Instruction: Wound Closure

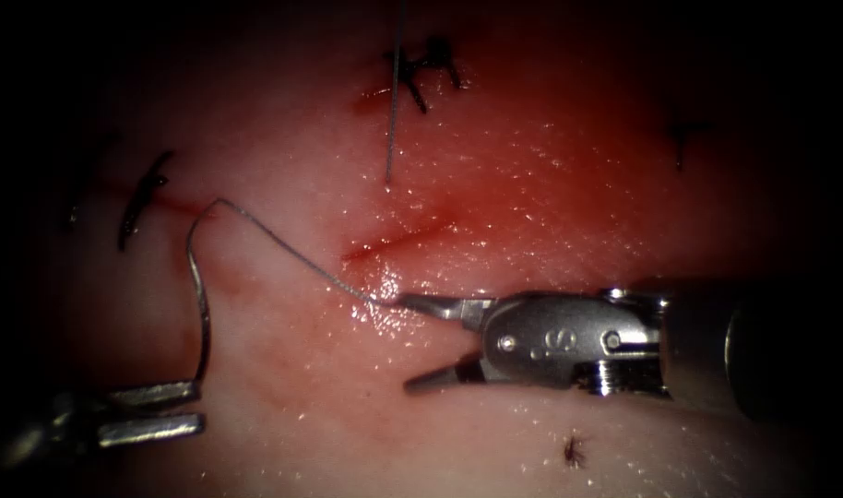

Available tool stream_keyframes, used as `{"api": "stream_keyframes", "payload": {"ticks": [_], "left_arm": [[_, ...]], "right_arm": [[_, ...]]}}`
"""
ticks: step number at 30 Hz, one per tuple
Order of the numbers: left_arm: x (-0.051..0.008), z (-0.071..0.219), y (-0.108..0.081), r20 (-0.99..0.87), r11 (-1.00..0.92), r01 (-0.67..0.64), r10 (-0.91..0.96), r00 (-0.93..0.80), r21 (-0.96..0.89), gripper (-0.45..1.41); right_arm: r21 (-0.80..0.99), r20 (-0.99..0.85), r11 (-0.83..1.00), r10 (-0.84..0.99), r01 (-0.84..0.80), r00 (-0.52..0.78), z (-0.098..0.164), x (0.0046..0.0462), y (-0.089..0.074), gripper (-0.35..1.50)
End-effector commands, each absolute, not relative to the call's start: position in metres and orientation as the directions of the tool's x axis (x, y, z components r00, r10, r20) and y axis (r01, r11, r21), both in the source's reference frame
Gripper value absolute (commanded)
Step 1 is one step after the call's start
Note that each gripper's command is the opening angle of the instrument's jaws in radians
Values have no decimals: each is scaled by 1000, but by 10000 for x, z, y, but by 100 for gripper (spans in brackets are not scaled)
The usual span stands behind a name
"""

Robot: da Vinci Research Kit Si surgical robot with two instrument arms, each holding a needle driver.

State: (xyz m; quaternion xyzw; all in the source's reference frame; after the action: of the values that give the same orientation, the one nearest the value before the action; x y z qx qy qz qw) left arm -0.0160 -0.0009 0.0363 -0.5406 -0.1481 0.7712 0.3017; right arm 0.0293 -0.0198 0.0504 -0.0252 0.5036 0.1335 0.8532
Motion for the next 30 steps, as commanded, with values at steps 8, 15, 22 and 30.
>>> {"api": "stream_keyframes", "payload": {"ticks": [8, 15, 22, 30], "left_arm": [[-166, 369, -15, -745, -775, -298, 625, -232, -558, -45], [-166, 369, -15, -745, -775, -298, 625, -232, -558, -45], [-166, 369, -15, -745, -775, -296, 625, -231, -558, -45], [-166, 369, -15, -746, -775, -296, 625, -231, -558, -45]], "right_arm": [[168, -836, 946, 285, -276, 469, 547, 322, -207, 99], [330, -775, 877, 463, -350, 429, 534, 309, -217, -35], [358, -761, 866, 487, -348, 428, 511, 311, -231, -35], [431, -718, 839, 542, -333, 436, 492, 317, -255, -35]]}}
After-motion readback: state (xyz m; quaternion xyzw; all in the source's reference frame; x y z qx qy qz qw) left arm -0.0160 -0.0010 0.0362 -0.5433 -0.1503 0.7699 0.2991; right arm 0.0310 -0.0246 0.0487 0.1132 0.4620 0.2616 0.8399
